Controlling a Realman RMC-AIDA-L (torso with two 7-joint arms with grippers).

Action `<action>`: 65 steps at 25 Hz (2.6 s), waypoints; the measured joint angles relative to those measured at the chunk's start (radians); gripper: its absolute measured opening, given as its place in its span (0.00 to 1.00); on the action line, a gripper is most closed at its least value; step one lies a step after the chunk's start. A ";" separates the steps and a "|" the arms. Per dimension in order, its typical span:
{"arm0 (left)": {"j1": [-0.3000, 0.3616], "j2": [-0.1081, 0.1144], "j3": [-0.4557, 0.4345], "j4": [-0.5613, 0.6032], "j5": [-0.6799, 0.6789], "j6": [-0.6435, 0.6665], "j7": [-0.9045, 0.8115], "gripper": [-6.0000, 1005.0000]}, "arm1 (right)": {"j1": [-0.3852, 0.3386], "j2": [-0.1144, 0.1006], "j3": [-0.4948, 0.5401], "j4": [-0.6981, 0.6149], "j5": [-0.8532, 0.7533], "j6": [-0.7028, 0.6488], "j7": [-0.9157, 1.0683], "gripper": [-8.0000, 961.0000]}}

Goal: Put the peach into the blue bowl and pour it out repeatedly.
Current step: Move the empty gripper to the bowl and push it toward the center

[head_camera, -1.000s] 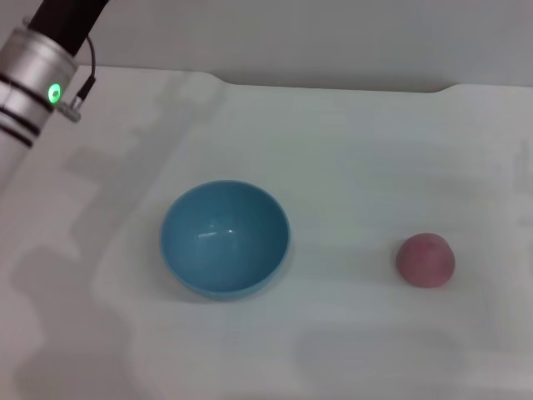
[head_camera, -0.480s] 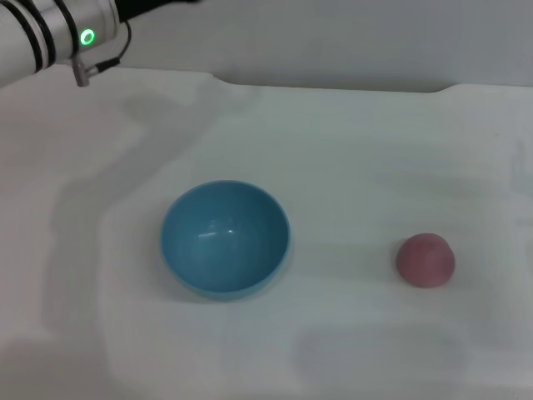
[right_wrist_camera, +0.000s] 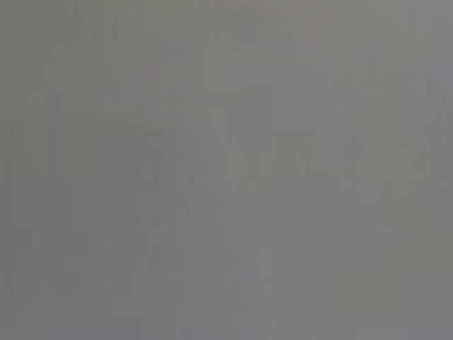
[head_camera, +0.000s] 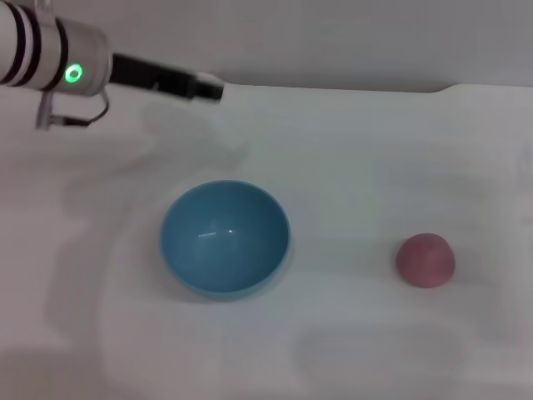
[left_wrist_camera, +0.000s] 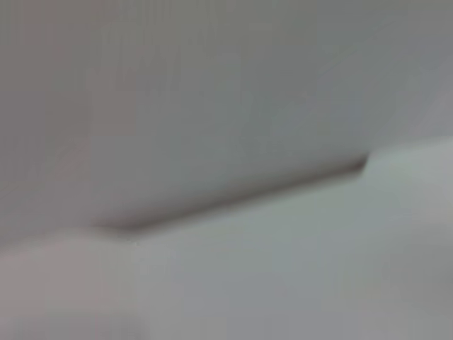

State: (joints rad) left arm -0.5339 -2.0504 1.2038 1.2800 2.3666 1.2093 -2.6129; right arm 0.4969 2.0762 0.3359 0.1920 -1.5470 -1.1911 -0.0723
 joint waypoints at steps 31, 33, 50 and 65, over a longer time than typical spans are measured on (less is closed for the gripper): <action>0.059 0.002 -0.050 0.020 0.174 0.348 -0.148 0.58 | 0.094 -0.004 0.009 -0.059 0.005 0.157 0.002 0.49; 0.051 0.001 -0.047 -0.008 0.174 0.343 -0.137 0.58 | 0.100 -0.003 0.010 -0.057 0.005 0.161 0.002 0.49; -0.031 0.000 -0.036 -0.179 0.177 0.286 -0.080 0.58 | 0.096 0.001 0.014 -0.018 0.007 0.158 0.002 0.49; -0.090 -0.004 -0.009 -0.293 0.217 0.215 -0.059 0.58 | 0.100 0.001 0.036 0.006 0.007 0.154 0.002 0.49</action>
State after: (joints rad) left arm -0.6239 -2.0541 1.1946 0.9867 2.5839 1.4240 -2.6714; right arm 0.5970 2.0770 0.3715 0.1980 -1.5399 -1.0371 -0.0707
